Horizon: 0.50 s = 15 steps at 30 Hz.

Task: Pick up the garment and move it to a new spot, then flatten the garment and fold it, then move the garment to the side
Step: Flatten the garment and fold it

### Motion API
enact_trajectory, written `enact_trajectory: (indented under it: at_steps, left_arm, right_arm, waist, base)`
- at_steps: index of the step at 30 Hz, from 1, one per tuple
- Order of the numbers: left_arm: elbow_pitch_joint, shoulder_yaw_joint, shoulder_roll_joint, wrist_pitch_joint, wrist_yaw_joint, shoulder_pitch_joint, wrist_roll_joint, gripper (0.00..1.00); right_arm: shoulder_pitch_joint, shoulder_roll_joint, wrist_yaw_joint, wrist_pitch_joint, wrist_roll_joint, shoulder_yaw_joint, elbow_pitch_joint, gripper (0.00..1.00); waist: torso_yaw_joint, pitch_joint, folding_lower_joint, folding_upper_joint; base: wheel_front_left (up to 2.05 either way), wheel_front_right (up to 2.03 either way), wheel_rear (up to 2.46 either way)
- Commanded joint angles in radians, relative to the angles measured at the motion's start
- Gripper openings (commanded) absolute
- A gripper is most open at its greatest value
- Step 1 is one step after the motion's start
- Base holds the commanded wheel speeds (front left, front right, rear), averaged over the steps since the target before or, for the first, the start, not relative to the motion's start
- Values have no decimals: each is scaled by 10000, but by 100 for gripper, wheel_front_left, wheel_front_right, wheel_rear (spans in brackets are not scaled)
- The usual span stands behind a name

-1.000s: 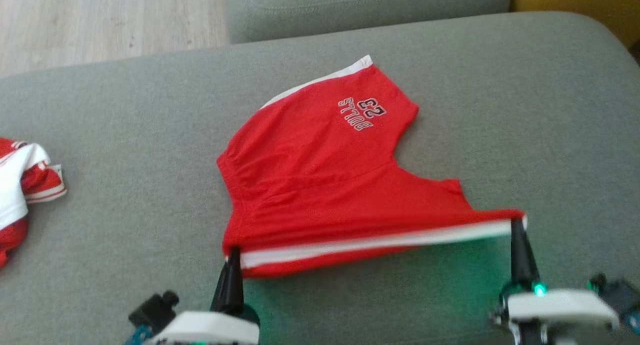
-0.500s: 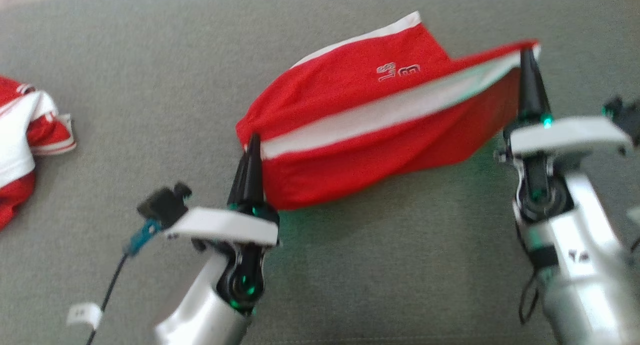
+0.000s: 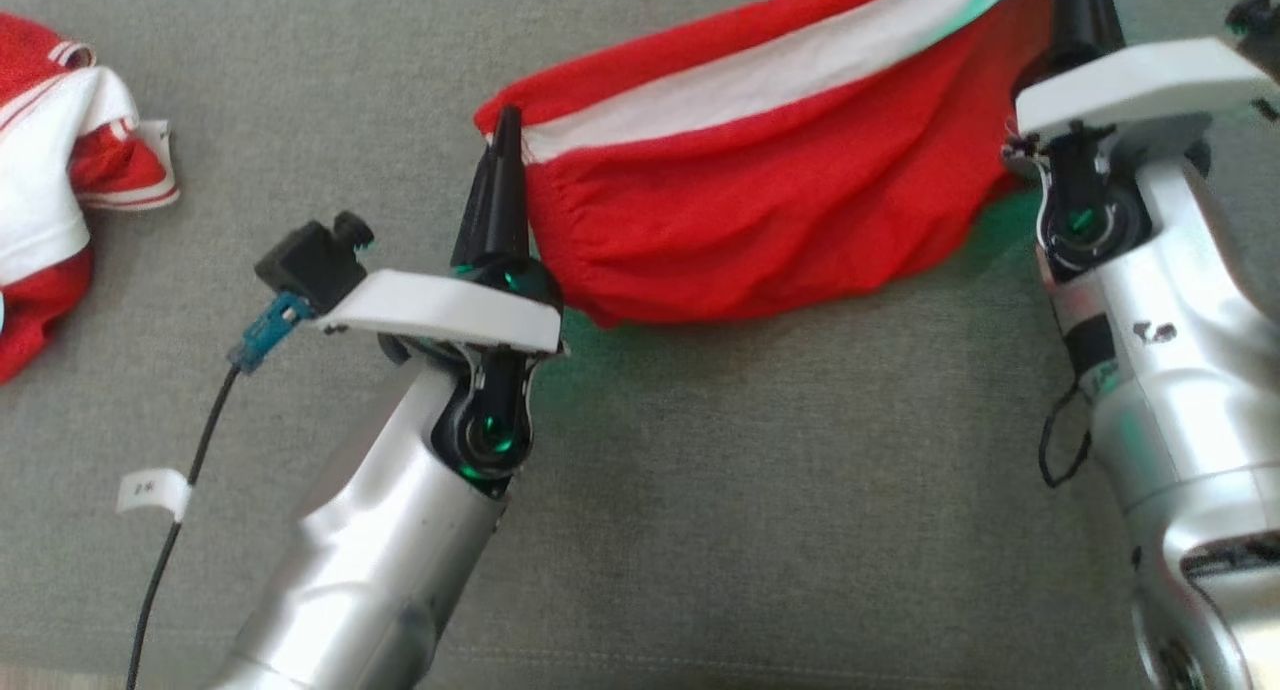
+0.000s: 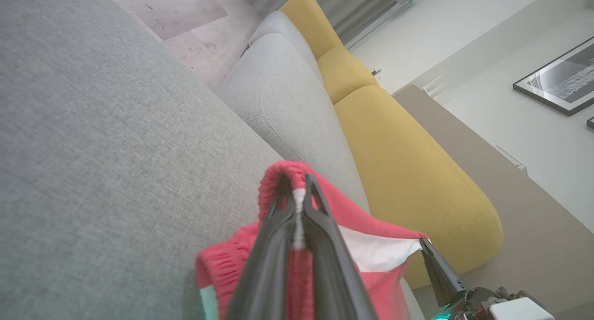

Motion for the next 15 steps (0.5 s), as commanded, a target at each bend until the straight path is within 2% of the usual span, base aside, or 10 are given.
enact_trajectory:
  at_steps: [1,2,3,4,5,6,9,15]
  left_arm:
    - [-176,197,85,-78,14,-284,-52,0]
    - [-68,194,85,-78,14,-349,-33,0]
    - [44,162,85,-78,14,-390,-36,0]
    - [137,164,85,-78,14,-424,-59,19]
    - [228,209,85,-78,14,-453,-27,51]
    - [288,242,85,-78,14,-460,63,100]
    - [508,456,85,-78,14,-346,459,100]
    - [956,1251,84,-78,17,101,2423,100]
  right_arm:
    - [-353,126,35,-148,-118,203,-152,0]
    - [-480,144,35,-229,-146,193,71,0]
    - [-600,168,35,-328,-168,149,318,28]
    - [-733,213,35,-380,-178,161,506,100]
    - [-842,257,35,-405,-183,187,702,100]
    - [-938,290,35,-464,-222,237,846,100]
    - [-1033,271,35,-693,-511,508,1092,100]
    - [-790,-211,35,-979,-1654,900,1377,100]
  waist:
    - [89,157,-2,0]
    - [99,188,-2,0]
    - [104,208,-2,0]
    - [97,265,-2,0]
    - [89,304,-2,0]
    - [81,328,-2,0]
    - [63,359,-2,0]
    - [41,218,-2,0]
  base:
    - [0,0,0]
    - [0,0,0]
    - [0,0,0]
    - [0,0,0]
    - [0,0,0]
    - [0,0,0]
    - [0,0,0]
    - [0,0,0]
